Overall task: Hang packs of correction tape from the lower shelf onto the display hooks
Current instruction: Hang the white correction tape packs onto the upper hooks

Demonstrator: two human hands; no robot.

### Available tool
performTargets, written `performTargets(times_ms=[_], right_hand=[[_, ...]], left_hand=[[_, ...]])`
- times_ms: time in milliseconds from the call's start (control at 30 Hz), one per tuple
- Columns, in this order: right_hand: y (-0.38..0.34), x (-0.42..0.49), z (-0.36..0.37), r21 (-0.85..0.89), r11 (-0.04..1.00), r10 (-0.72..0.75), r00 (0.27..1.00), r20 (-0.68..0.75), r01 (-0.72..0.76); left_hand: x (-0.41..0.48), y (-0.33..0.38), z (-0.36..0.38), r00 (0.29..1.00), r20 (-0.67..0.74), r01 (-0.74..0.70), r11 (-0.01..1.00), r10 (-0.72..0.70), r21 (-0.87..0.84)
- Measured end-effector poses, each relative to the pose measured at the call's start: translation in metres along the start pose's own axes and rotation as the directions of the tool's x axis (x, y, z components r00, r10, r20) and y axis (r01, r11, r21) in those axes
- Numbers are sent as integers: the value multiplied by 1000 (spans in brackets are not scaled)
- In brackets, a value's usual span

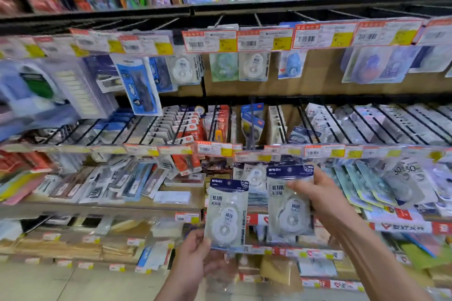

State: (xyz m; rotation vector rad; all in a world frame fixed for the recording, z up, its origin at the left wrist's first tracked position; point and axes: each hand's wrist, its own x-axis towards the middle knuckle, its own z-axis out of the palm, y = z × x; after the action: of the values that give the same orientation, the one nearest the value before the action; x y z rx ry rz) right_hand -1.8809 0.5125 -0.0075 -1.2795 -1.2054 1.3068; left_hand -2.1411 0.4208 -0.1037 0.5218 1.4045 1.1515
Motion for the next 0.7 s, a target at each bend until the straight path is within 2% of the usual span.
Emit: performTargets(times_ms=[67,200,367,700], right_hand=[[-11,4,17,-34,998,-51,998,-38,50],[-41,15,49,38,991,-124,989,-76,127],[-71,31,79,115,969,-216,976,-41,219],[-107,56,110,61,941,-334,942,6,333]], left_hand=[[0,12,-13,999,21,-31,1000,31,5],[2,37,-27,995,68,-73,996,70,42],[8,69,-34,984,136,-124,989,113,78],[9,103,-43,973,74,-226,971,220,85]])
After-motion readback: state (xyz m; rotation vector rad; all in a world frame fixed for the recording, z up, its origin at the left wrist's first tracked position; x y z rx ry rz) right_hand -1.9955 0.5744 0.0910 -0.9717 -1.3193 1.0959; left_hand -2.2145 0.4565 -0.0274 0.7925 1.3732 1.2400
